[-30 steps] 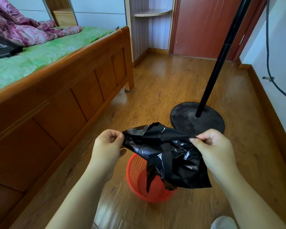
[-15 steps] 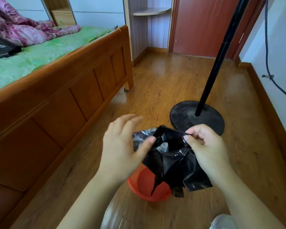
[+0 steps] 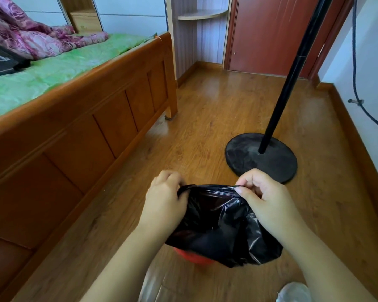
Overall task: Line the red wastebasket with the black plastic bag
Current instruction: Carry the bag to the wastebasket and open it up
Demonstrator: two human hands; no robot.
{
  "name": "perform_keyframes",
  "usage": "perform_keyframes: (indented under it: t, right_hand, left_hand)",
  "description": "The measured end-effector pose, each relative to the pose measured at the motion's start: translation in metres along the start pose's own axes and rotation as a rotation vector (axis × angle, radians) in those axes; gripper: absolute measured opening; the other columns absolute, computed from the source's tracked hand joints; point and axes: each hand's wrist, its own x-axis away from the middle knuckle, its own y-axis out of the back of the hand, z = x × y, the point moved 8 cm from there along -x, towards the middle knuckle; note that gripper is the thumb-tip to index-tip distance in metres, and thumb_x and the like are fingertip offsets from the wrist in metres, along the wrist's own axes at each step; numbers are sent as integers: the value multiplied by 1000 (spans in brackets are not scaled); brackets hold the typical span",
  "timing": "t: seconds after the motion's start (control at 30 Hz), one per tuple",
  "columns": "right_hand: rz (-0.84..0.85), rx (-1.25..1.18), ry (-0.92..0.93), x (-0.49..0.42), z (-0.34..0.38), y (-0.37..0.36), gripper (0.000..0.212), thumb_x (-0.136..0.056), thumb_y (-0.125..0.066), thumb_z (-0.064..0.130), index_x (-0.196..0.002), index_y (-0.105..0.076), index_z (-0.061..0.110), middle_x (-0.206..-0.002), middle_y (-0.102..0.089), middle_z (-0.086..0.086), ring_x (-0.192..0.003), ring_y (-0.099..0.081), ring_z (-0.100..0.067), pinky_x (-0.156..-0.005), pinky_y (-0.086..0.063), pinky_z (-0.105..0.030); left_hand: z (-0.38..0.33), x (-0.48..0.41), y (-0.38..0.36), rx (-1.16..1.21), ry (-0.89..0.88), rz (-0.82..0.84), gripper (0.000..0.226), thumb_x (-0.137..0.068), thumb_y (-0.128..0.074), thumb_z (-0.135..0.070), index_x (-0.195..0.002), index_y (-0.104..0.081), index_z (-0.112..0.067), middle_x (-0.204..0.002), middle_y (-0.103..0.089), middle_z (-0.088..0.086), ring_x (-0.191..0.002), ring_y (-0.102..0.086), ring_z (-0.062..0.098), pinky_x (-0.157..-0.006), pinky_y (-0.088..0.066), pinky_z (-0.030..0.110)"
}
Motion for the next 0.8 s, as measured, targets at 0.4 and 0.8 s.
perform_keyframes:
  t: [0.4, 0.8]
  right_hand:
    - [203, 214, -172, 6, -25, -24, 11, -74, -65, 20, -72, -57, 27, -76, -62, 10, -70, -57, 0, -54, -43, -13]
    - [-212, 64, -232, 1, -47, 9, 24, -79, -58, 6, -70, -54, 27, -67, -58, 7, -59, -54, 2, -46, -39, -7]
  left_hand:
    - [21, -2, 28, 90, 150, -171, 21, -87, -52, -7, -87, -68, -22, -73, -58, -18, -69, -51, -4, -53, -34, 5]
    - [41, 1, 34, 76, 272, -238, 28, -91, -38, -1, -100, -60, -16, -79, -60, -2, -67, -55, 9, -51, -38, 18]
